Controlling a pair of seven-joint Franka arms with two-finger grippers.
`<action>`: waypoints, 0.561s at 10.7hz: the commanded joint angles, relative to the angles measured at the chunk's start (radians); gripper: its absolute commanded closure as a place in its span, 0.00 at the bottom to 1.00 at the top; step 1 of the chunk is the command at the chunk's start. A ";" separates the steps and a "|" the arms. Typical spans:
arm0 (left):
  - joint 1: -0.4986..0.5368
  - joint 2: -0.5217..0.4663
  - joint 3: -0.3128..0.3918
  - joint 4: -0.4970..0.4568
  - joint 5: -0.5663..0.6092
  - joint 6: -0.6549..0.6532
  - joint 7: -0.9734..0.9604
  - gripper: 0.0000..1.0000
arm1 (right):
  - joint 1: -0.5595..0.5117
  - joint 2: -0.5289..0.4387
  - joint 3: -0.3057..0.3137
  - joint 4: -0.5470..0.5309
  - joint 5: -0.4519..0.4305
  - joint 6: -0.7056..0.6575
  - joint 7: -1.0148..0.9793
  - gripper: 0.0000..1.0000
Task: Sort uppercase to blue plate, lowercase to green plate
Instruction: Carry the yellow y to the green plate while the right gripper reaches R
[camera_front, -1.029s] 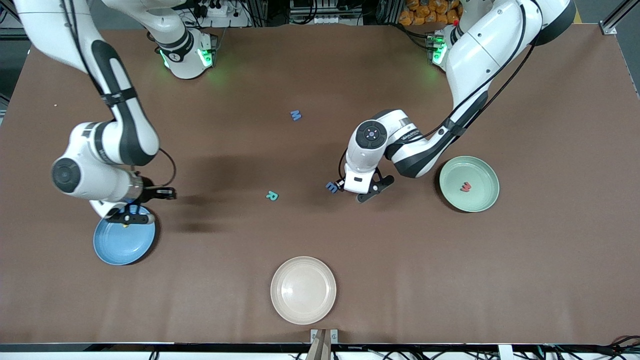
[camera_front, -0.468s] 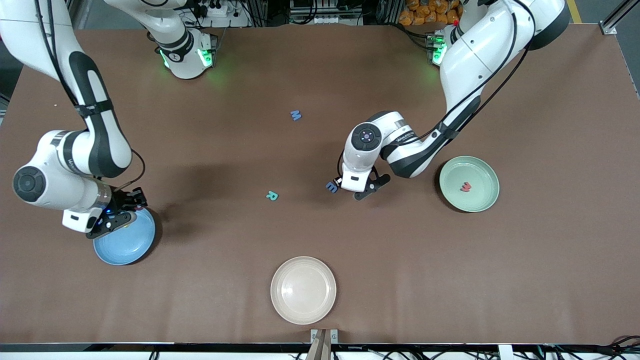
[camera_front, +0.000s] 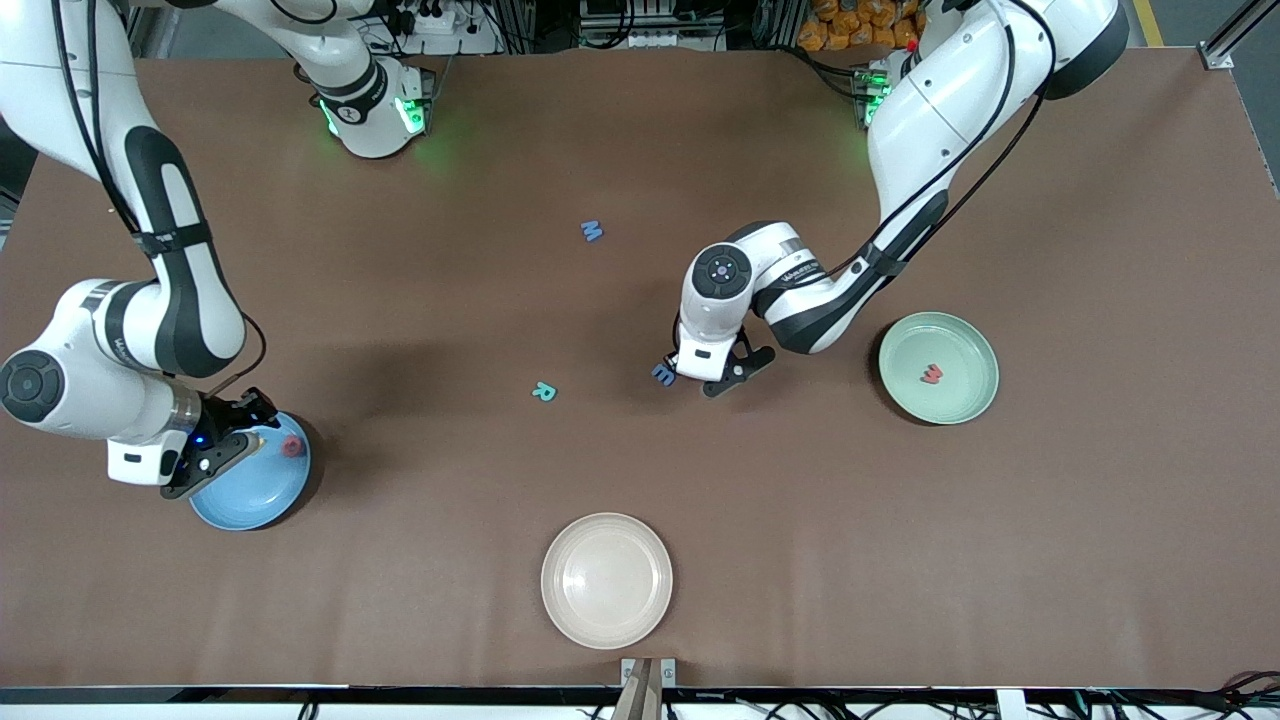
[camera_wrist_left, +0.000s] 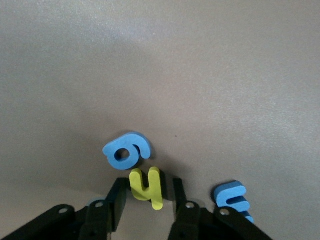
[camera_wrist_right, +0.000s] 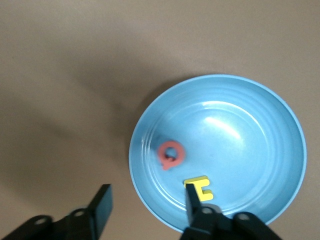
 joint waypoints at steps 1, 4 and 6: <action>-0.019 -0.003 0.018 -0.006 -0.002 0.007 -0.022 0.73 | -0.006 0.012 0.016 0.023 -0.006 -0.024 0.000 0.00; -0.019 -0.003 0.019 -0.006 -0.002 0.007 -0.013 0.89 | 0.033 0.005 0.018 0.021 0.001 -0.094 0.176 0.00; -0.017 -0.006 0.019 -0.006 -0.002 0.001 -0.007 0.95 | 0.083 -0.006 0.021 0.020 0.003 -0.124 0.331 0.00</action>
